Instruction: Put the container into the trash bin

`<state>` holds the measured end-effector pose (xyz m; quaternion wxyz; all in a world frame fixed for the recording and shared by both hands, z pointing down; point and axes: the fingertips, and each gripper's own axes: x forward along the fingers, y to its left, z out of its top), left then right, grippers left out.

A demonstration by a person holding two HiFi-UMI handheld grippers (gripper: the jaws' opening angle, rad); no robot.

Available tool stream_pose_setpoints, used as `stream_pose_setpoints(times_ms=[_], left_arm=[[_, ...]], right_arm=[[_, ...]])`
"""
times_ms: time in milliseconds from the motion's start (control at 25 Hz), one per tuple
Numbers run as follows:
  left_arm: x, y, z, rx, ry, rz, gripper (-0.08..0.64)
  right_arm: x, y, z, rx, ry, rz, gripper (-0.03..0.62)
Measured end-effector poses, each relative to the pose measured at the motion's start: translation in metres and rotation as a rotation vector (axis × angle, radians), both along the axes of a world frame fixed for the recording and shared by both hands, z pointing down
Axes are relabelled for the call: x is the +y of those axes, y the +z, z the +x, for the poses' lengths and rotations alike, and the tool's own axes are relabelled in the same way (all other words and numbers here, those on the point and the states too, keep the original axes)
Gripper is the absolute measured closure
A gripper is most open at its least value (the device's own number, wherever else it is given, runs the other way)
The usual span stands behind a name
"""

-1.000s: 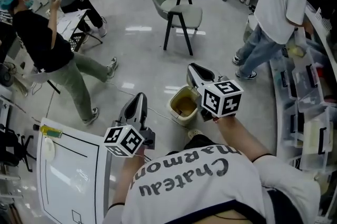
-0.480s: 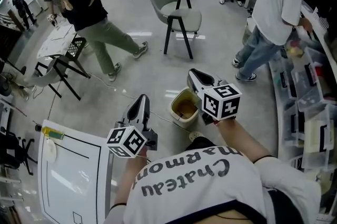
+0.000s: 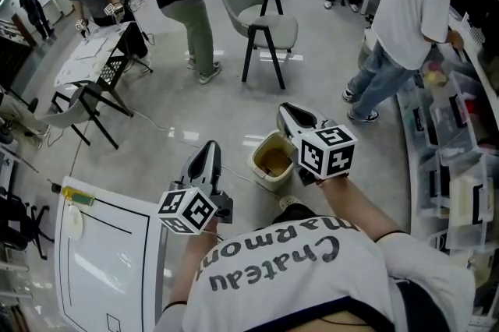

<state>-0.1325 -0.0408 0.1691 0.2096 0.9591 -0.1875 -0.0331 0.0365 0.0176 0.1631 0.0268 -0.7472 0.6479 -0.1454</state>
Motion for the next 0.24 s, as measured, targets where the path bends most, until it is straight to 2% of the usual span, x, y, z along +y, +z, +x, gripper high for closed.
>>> stream_pose_setpoints(times_ms=[240], left_arm=[[0.0019,0.0002,-0.0089,-0.001,-0.003,0.002,0.538]], right_arm=[[0.0023,-0.0007,-0.0072,0.002,0.000,0.001,0.548]])
